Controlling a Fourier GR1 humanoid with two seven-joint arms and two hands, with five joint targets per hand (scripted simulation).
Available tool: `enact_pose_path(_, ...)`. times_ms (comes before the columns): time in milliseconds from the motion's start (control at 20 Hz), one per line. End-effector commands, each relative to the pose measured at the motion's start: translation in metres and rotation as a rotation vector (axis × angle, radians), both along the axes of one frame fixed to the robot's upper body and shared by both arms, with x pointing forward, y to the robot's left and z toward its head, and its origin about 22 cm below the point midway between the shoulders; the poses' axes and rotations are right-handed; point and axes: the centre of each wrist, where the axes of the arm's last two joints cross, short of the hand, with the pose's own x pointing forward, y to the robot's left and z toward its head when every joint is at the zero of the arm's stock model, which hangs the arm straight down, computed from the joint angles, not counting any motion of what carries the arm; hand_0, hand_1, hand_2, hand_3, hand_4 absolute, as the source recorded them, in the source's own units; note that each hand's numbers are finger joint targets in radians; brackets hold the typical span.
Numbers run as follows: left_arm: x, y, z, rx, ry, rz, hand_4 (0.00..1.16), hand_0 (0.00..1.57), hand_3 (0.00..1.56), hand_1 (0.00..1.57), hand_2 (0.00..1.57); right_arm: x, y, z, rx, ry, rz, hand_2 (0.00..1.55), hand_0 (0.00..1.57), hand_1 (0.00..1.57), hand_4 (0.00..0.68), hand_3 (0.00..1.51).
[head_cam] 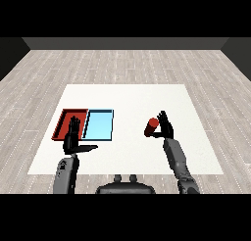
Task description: Pick the red can and put it in the red box
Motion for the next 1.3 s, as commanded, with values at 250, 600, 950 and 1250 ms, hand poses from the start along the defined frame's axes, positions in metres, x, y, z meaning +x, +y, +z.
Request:
enact_pose_path(250,-0.002,-0.001,-0.002,0.002,-0.014,0.009,0.0,0.0,0.0,0.0,0.0,0.011,-0.001,-0.006,0.028,0.008,0.008,0.0,0.0,0.0,0.0,0.0)
enact_pose_path(600,-0.008,-0.015,-0.007,-0.005,-0.005,0.015,0.0,0.0,0.0,0.0,0.0,0.002,0.018,0.0,0.027,0.007,0.022,0.0,0.0,0.0,0.0,0.0)
enact_pose_path(950,0.01,-0.005,0.018,-0.013,0.012,-0.008,0.0,0.0,0.0,0.0,0.0,0.011,0.01,0.008,-0.009,0.025,0.014,0.0,0.0,0.0,0.0,0.0)
enact_pose_path(1250,0.007,-0.014,0.016,-0.002,-0.005,-0.004,0.0,0.0,0.0,0.0,0.0,0.017,0.037,-0.002,-0.004,0.053,0.012,0.0,0.0,0.0,0.0,0.0)
